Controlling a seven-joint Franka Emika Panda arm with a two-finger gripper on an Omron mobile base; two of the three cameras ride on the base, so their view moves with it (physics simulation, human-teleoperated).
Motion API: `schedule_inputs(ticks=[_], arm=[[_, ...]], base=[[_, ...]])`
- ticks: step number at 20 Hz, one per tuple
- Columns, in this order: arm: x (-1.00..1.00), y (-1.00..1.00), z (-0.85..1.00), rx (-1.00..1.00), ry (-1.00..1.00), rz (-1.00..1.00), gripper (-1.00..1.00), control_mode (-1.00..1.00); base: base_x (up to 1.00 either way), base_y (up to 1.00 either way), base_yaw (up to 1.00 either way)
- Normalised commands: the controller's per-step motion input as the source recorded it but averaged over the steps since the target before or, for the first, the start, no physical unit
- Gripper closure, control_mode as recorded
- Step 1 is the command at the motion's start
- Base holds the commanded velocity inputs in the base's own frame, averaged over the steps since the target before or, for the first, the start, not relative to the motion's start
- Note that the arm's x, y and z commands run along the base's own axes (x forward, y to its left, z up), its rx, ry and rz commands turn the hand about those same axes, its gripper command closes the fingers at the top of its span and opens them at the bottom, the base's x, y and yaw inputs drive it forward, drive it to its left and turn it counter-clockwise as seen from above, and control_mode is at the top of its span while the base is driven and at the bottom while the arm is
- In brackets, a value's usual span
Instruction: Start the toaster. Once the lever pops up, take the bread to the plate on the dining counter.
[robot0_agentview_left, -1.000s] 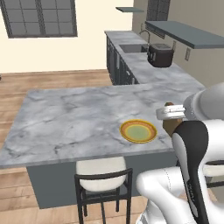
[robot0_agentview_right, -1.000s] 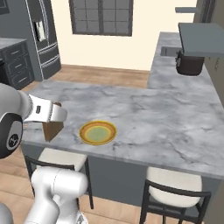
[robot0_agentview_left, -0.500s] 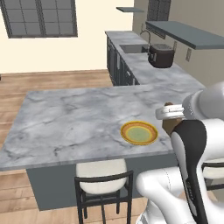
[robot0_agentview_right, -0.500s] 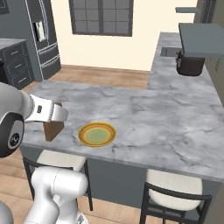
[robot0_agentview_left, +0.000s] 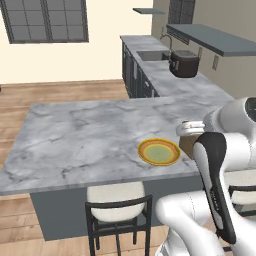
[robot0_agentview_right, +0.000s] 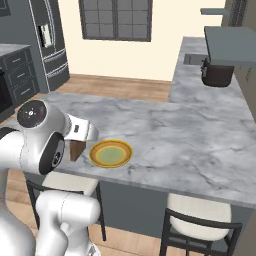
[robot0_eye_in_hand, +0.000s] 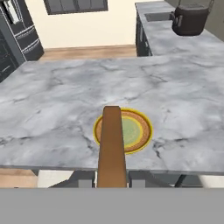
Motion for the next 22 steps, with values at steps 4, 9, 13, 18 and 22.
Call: schedule_inputs(ticks=[4,9,13,18,22], arm=[[0.24,-0.51,-0.41,0.04,-0.03,0.2,1.0,-1.0],[0.48,-0.01,-0.25,0.0,0.0,0.02,1.0,-1.0],[0.65,0.0,-0.21,0.0,0.0,0.0,1.0,-1.0],[0.51,0.0,-0.3,0.0,0.0,0.0,1.0,-1.0],[0.29,0.0,-0.37,0.0,0.0,0.0,1.0,-1.0]], base=[[0.0,0.0,0.0],[0.0,0.0,0.0],[0.0,0.0,0.0],[0.0,0.0,0.0],[0.0,0.0,0.0]])
